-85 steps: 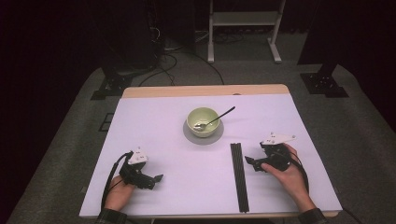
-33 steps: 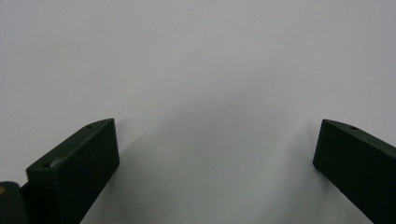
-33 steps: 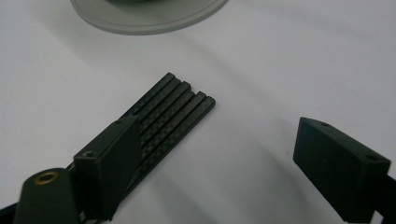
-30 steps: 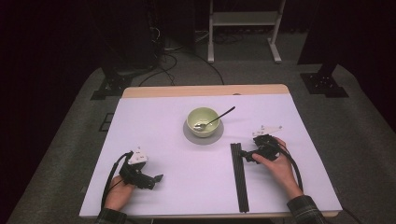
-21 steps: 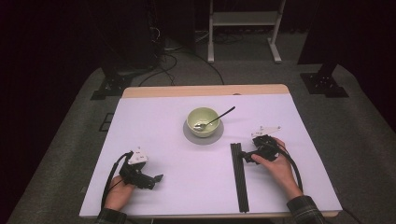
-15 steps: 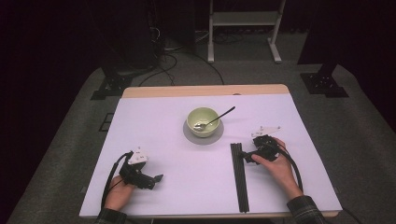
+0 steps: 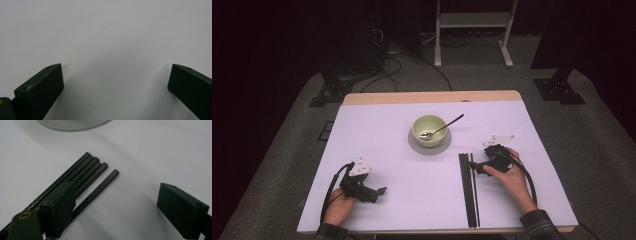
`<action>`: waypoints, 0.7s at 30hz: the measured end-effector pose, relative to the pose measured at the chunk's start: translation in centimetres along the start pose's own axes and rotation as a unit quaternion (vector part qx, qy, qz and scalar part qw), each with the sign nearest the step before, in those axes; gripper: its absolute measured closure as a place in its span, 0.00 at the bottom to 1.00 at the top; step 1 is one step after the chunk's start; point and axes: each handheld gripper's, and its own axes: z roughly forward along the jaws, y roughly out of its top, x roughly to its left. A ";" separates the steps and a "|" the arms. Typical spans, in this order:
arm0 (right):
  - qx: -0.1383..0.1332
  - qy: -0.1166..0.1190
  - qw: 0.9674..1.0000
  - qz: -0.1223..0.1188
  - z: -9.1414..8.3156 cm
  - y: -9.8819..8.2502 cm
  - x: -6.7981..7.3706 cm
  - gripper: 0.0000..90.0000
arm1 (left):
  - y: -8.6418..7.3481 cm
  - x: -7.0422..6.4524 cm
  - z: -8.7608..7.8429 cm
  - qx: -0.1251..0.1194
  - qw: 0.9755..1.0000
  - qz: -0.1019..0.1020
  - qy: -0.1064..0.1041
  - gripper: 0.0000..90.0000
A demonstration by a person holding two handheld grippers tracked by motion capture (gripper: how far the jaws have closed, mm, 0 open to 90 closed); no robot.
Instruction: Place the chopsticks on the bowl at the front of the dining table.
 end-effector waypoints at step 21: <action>-0.021 0.017 1.000 -0.004 -2.6 -0.8 1.5 0.15 | 0.0 0.0 0.0 0.000 1.000 0.000 0.000 0.00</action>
